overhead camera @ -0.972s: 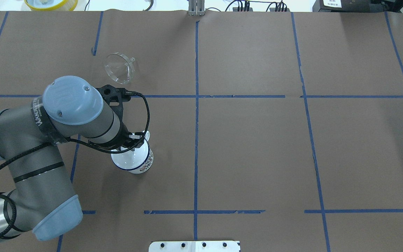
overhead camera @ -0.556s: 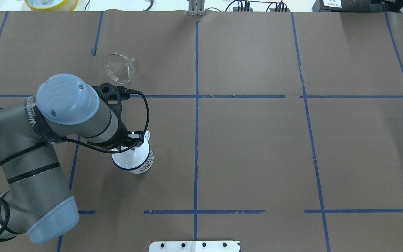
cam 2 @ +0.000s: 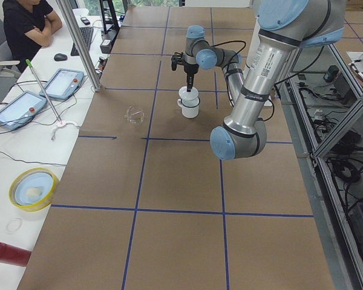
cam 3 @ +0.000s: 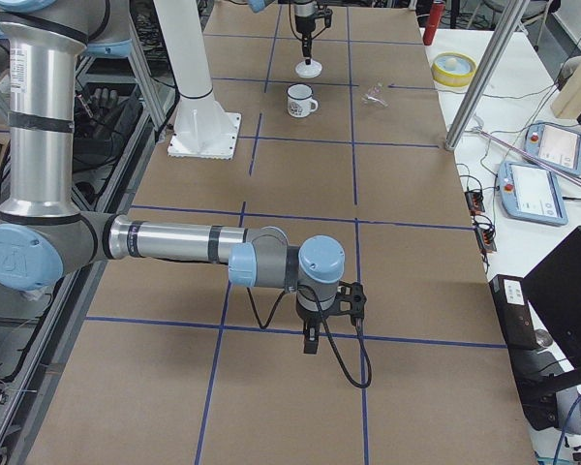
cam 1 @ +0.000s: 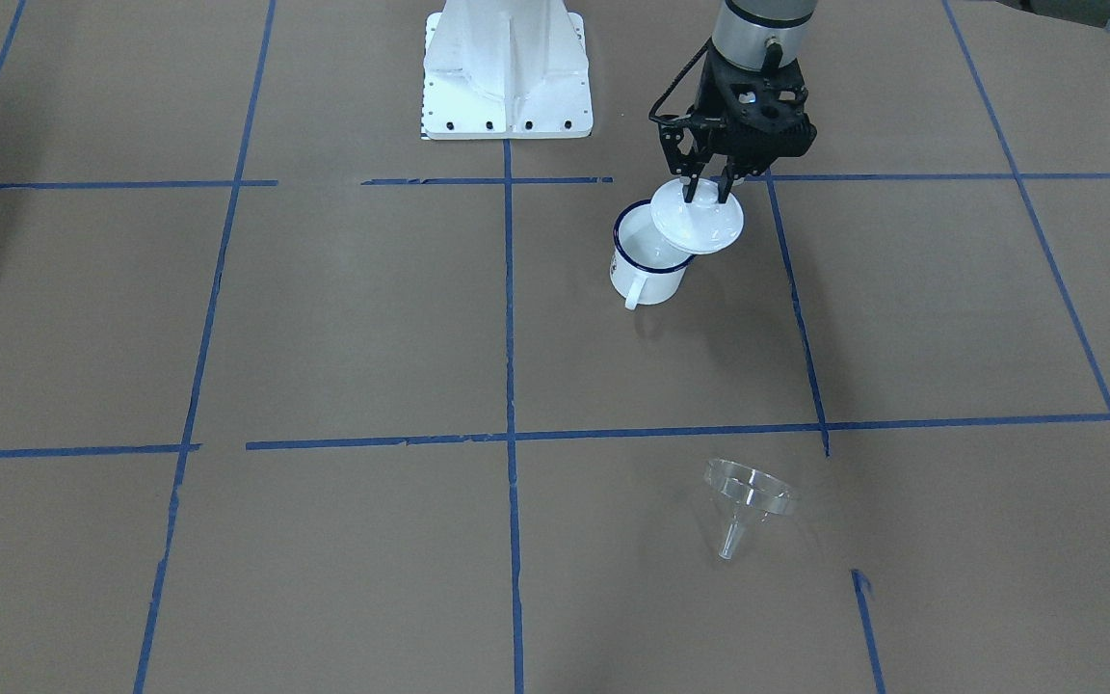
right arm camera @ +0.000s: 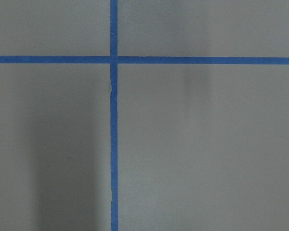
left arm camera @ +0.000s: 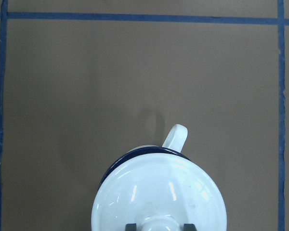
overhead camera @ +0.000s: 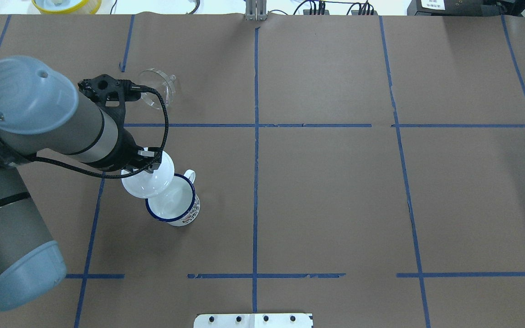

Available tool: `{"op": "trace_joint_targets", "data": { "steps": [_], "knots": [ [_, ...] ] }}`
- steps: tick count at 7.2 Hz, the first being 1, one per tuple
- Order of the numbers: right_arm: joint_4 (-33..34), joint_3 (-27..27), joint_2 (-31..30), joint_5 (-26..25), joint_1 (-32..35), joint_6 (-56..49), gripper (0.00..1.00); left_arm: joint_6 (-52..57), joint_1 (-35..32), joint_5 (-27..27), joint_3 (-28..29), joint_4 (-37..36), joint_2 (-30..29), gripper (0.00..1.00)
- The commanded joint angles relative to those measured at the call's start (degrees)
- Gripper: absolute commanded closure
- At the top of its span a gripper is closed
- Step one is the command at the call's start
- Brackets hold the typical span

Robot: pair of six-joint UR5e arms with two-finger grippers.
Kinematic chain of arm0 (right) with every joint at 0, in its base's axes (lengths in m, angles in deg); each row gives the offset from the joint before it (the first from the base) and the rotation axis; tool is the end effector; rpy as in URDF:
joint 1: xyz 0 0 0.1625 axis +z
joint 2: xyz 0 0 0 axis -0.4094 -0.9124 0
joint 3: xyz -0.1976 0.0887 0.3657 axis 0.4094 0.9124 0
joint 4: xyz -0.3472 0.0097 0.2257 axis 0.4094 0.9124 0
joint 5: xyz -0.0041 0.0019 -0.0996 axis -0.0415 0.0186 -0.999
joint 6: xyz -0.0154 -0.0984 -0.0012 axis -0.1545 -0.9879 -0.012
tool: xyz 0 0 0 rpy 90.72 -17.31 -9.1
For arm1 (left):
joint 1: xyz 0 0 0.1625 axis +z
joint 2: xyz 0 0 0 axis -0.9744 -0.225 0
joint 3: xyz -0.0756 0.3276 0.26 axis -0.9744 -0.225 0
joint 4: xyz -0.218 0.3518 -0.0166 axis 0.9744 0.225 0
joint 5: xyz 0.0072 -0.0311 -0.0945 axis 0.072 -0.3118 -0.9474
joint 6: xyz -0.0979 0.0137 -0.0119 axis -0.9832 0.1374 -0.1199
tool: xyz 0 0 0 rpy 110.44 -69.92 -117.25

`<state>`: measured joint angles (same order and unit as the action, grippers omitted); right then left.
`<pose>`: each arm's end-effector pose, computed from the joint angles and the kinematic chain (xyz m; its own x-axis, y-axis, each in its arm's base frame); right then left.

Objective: Place funnel on cup
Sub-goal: 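Lift the white lid off the mug with the left gripper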

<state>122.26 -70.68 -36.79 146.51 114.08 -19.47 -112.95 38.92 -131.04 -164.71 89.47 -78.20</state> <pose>0.0669 -0.4451 0.6702 0.7523 0.0163 0.6587 -0.0032 0.9998 -0.0211 0.3441 -0.3976 0.2026 0.6964 0.0685 -0.7144 0.0576 0.9869 0.1508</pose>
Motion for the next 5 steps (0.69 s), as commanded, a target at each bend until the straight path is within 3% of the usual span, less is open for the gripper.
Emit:
{"op": "trace_joint_targets", "data": {
  "steps": [1,3,5],
  "knots": [
    [0.0,0.0,0.0,0.0,0.0,0.0,0.00,10.1,-3.1,0.0,0.7,0.2,2.8,1.00],
    [0.0,0.0,0.0,0.0,0.0,0.0,0.00,13.4,-3.1,0.0,5.0,4.9,4.9,1.00],
    [0.0,0.0,0.0,0.0,0.0,0.0,0.00,13.1,-3.1,0.0,13.8,16.4,6.9,1.00]
  ]
}}
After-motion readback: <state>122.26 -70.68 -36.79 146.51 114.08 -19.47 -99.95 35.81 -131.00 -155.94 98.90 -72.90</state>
